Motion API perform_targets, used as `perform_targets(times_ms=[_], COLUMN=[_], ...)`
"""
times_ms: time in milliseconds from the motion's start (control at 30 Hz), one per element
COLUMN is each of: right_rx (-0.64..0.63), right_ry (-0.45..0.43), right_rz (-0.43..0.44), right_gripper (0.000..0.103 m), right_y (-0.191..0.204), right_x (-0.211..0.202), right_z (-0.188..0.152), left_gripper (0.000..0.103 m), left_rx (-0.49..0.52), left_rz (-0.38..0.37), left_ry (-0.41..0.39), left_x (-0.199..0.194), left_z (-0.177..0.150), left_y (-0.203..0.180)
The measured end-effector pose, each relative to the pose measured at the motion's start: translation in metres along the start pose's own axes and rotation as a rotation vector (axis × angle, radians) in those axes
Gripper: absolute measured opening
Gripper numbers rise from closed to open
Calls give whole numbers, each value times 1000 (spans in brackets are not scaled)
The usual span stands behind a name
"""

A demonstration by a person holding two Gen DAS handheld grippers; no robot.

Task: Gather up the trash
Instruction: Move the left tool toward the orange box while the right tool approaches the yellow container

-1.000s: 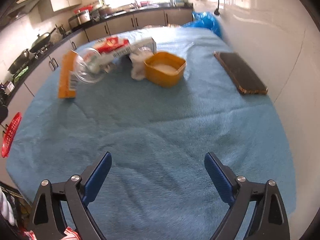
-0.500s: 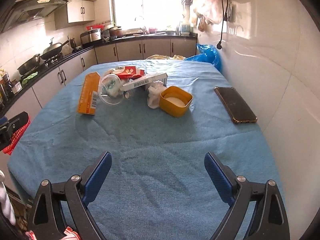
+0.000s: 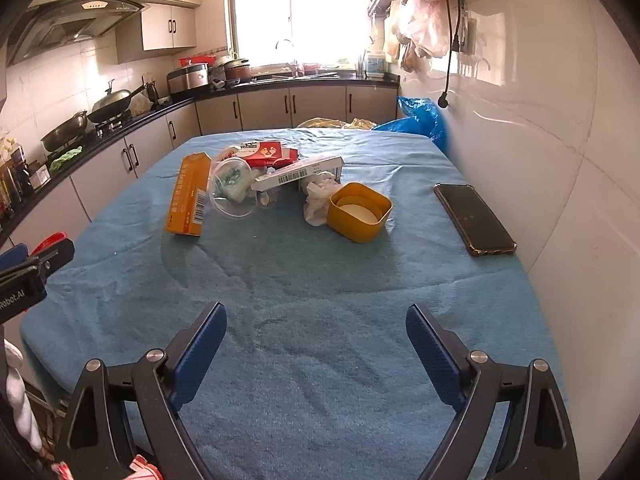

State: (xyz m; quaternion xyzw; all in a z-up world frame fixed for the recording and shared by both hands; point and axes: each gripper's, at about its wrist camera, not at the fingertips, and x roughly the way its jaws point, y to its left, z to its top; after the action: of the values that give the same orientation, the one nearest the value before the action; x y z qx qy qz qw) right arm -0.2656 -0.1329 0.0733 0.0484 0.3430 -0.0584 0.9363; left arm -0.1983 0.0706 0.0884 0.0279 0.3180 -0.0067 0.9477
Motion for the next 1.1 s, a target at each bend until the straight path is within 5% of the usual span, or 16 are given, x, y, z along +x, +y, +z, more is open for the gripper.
perform_targets(times_ms=[933, 1100], right_rx=[63, 62], right_ry=[107, 96], right_rz=[16, 3], right_gripper=[94, 94], right_y=[-40, -57], right_x=[78, 92], right_z=[18, 35], left_gripper=[103, 103], left_rx=[26, 55], left_rz=[-11, -115], left_ry=[158, 193], left_x=[86, 108], left_z=[13, 32], left_y=[-6, -15])
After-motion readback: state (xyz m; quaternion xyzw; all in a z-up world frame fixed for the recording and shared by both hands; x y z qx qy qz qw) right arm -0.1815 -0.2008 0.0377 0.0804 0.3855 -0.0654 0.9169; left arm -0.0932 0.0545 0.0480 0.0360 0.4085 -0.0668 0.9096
